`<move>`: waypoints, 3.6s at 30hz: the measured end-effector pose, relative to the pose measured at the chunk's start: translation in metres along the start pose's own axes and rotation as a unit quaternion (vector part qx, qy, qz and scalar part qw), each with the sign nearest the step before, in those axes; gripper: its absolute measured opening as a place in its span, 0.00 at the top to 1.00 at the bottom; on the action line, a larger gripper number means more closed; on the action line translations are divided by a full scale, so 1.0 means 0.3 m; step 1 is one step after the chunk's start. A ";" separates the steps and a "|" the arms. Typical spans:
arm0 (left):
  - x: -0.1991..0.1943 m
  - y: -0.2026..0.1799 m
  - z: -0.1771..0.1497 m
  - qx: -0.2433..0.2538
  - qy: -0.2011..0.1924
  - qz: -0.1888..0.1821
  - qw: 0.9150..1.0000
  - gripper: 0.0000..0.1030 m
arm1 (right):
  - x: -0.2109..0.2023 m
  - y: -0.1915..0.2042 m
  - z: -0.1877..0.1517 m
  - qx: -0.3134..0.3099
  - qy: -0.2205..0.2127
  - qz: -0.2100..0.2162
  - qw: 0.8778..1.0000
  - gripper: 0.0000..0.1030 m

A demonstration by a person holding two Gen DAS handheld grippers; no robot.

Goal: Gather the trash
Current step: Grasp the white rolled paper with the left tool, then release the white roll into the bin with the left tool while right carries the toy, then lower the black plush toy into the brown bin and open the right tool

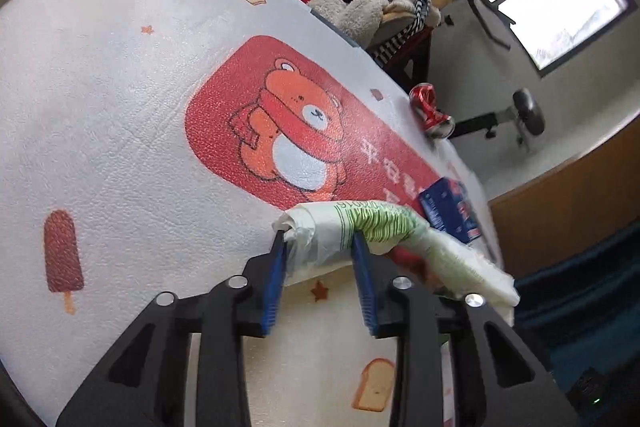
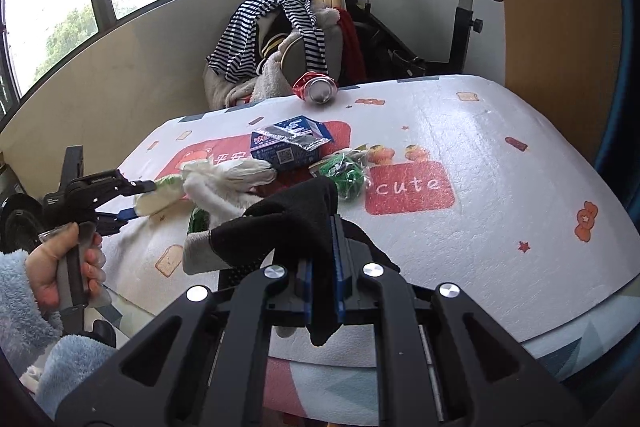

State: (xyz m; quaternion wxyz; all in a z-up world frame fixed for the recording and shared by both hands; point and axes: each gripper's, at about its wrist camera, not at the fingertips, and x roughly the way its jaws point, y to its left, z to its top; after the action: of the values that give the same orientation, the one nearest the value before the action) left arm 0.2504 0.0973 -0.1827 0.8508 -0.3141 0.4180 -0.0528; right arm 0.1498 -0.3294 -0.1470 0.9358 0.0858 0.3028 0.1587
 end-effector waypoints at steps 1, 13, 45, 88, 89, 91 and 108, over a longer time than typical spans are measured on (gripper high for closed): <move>-0.007 -0.007 -0.003 0.012 -0.006 0.000 1.000 0.77 | 0.000 0.002 -0.001 0.000 0.001 0.000 1.000 0.89; -0.350 -0.189 0.104 0.129 -0.101 -0.065 0.984 0.82 | -0.070 0.011 0.018 -0.004 -0.016 -0.007 1.000 0.89; -0.602 0.035 -0.597 0.193 0.048 -0.080 0.977 0.82 | -0.311 0.218 -0.071 -0.080 -0.020 0.008 0.997 0.89; -0.576 -0.047 -0.706 0.272 -0.002 -0.006 0.962 0.06 | -0.046 0.314 -0.380 -0.080 0.200 0.184 0.959 0.85; -0.575 -0.043 -0.702 0.266 -0.005 -0.005 0.964 0.06 | -0.040 0.314 -0.383 -0.077 0.202 0.183 0.959 0.83; -0.569 -0.038 -0.695 0.259 -0.002 -0.007 0.966 0.06 | -0.022 0.313 -0.389 -0.072 0.205 0.181 0.959 0.77; -0.573 -0.016 -0.684 0.241 -0.003 -0.008 0.971 0.06 | 0.003 0.315 -0.394 -0.071 0.201 0.162 0.963 0.12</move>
State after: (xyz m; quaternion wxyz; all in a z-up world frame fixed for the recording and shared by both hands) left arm -0.0124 0.0536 -0.1564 0.9023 -0.1036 0.3875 -0.1577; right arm 0.0573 -0.2332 -0.2180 0.8211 0.0336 0.4550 0.3431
